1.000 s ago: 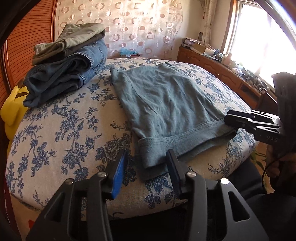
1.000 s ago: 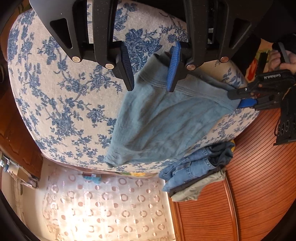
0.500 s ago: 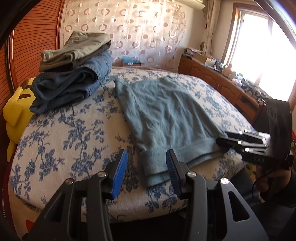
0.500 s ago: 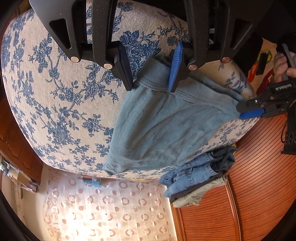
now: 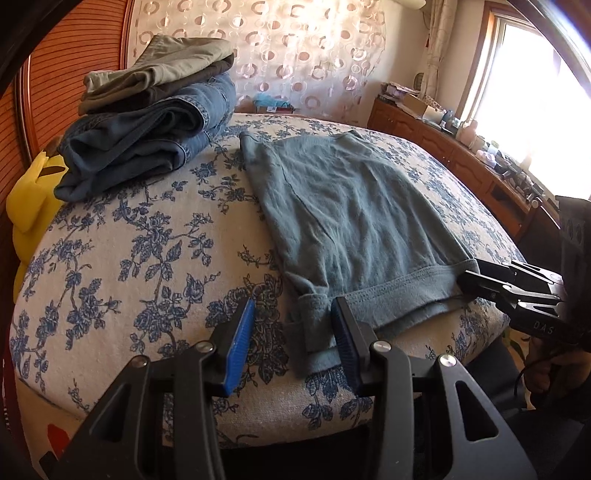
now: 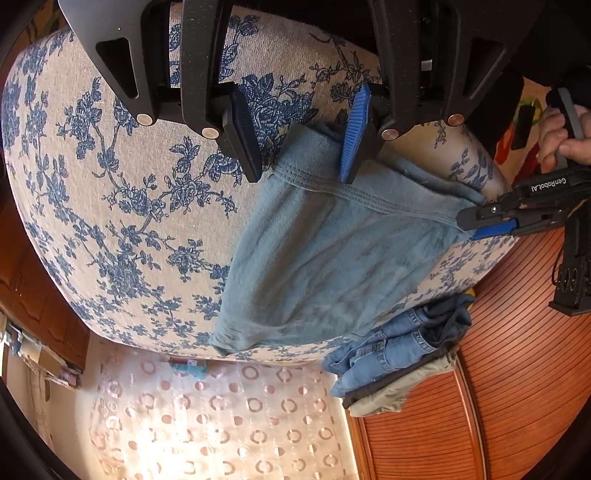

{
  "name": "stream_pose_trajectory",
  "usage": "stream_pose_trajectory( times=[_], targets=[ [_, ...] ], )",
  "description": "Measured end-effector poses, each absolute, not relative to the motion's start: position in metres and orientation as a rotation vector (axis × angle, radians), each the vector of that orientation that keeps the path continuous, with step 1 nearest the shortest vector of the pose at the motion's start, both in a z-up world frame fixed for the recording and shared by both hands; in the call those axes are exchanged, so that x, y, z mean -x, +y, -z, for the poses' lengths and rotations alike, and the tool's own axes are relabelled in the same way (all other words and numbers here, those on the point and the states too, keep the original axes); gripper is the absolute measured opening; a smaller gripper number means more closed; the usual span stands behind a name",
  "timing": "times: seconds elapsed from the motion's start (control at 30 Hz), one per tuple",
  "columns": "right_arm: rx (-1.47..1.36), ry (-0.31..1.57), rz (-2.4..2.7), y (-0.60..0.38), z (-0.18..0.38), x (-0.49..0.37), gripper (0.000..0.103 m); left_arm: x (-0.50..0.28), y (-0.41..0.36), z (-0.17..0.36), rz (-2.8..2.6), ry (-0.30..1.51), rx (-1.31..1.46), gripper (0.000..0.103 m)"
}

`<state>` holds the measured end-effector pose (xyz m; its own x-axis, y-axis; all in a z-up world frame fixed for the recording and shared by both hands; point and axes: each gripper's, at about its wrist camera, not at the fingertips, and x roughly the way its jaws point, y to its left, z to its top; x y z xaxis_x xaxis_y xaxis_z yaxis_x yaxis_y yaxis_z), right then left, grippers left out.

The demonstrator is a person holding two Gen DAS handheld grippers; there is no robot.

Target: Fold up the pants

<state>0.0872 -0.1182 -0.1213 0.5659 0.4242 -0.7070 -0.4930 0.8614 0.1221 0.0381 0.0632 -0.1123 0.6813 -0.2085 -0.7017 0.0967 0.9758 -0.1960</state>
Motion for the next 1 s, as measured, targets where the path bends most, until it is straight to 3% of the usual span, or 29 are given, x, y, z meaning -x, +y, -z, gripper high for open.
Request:
stream_pose_trajectory(
  times=[0.4, 1.0],
  targets=[
    [0.088, 0.811, -0.567, -0.117, 0.122, -0.083, 0.044, -0.023, 0.060, 0.113, 0.203, 0.803, 0.147, 0.028],
    [0.082, 0.813, -0.602, -0.119, 0.123, -0.080, 0.024, -0.020, 0.063, 0.113, 0.217, 0.794, 0.161, 0.019]
  ],
)
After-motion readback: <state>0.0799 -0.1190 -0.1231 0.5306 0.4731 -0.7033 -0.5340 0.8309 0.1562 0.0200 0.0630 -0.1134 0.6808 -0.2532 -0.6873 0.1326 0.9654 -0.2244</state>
